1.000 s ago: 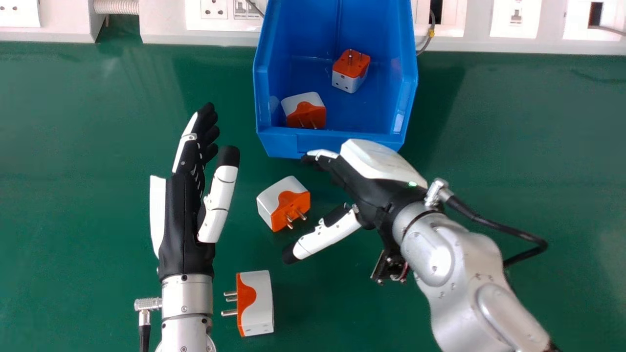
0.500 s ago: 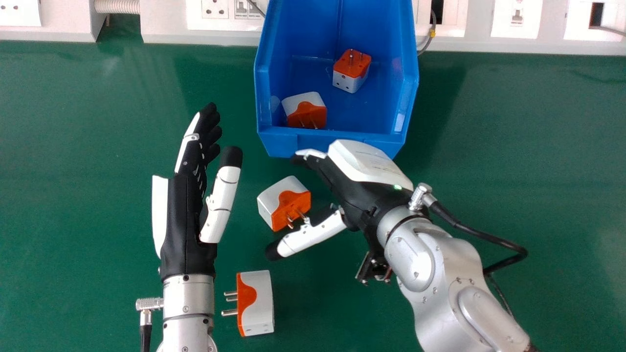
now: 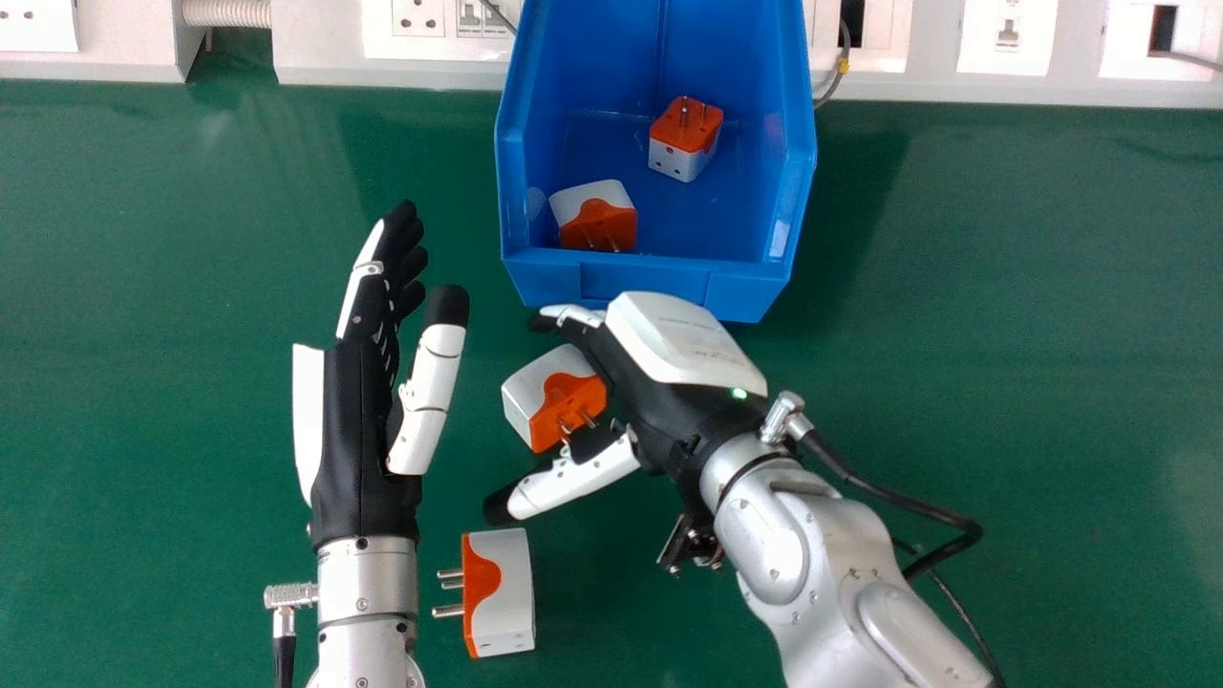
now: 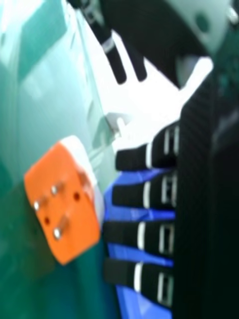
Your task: Pick all objects and put in blue box
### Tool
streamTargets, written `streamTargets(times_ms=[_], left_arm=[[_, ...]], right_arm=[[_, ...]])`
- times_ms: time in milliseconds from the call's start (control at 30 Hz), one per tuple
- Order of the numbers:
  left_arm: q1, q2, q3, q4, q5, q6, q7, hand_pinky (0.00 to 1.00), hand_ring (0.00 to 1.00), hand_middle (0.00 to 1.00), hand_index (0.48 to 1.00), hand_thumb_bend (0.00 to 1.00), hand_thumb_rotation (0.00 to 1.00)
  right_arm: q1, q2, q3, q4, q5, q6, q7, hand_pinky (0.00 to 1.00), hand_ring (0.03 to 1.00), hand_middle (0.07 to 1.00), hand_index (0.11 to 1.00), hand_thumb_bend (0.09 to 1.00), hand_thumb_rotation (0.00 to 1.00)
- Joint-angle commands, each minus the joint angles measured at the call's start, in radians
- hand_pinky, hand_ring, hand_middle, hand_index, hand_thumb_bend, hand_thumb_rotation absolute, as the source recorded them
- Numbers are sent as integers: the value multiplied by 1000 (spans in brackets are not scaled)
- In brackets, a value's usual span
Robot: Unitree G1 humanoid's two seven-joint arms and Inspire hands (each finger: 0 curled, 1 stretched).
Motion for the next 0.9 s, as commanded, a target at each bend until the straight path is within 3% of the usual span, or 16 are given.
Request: streamTargets(times_ms=[0,367,567,733,833,867], left_arm=[[-7,2,-7,-5,11,-21,2,882,889,910,886,713,885],[-9,5,-13,-2,16,-33,9,877,889,909,887,704,886],[-13,8,-9,8,16,-37,10,875,889,909,888,700,886],[-14,7,-9,9,19,-37,15,874,890,910,888,696,887],[-14,7,-9,4,19,-33,15,874,890,910,888,696,887],[-14,7,-9,4,19,-32,15,874,889,910,888,697,887]], right_arm=[[-1,23,2,30,0,-46,-57,755,807,856,840,986,454],[-23,38,-1,156,-5,-116,-139,710,766,814,804,955,413],[-27,46,-14,178,7,-135,-167,675,738,787,784,938,389],[-21,52,-23,190,22,-159,-200,637,708,758,759,900,306],[-14,52,-31,196,36,-189,-219,637,708,758,759,900,306],[-12,53,-34,202,43,-205,-229,623,700,748,747,881,245]])
